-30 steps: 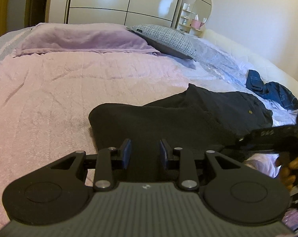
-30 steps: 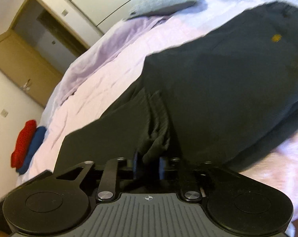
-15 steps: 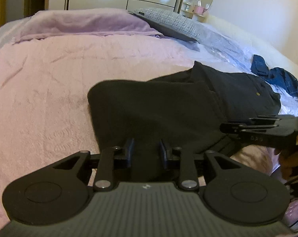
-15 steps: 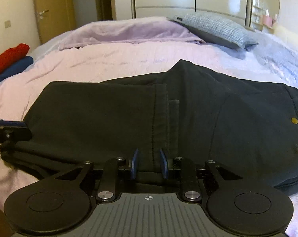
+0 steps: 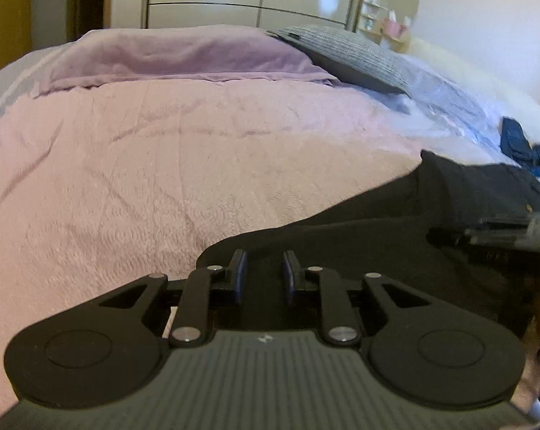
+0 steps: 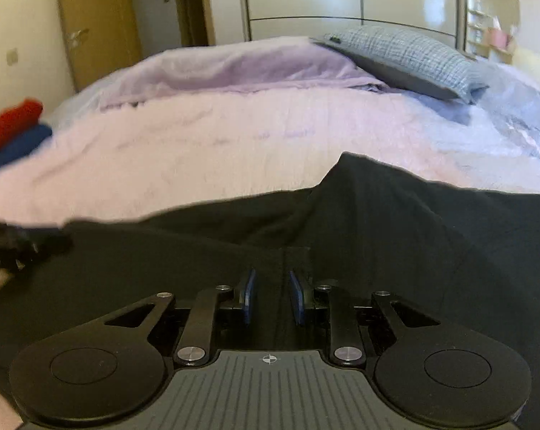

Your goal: Fold clothes

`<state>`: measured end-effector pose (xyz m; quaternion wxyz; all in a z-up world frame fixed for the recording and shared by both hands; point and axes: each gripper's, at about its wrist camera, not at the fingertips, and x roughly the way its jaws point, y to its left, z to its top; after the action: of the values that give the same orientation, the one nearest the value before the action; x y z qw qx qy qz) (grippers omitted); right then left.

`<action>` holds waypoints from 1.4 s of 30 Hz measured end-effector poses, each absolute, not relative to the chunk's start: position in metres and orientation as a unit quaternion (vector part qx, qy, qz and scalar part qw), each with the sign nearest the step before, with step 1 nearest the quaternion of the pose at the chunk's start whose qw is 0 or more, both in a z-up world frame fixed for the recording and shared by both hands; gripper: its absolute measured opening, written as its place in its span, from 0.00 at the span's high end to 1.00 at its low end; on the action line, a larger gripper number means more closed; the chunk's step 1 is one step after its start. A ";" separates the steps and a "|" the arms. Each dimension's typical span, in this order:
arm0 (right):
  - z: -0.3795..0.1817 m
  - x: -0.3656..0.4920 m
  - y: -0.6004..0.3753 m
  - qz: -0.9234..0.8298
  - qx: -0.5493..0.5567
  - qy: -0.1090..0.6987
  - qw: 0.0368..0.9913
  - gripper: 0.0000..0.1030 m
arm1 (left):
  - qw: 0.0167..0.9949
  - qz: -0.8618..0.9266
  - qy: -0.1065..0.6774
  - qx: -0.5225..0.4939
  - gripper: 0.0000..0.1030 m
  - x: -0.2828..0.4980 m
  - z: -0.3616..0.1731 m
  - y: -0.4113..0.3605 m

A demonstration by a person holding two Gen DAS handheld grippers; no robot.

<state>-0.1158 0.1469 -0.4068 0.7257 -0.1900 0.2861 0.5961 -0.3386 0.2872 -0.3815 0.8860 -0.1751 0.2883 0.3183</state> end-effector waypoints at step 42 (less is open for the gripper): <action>-0.317 -0.119 -0.089 0.491 -0.068 0.353 0.793 0.49 | 0.847 0.404 0.334 -0.087 0.57 -0.363 -0.296 0.060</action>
<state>-0.1195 -0.0887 -0.3168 0.7931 -0.0681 0.3535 0.4913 -0.3627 0.0604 -0.2959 0.8471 -0.0870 0.3337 0.4044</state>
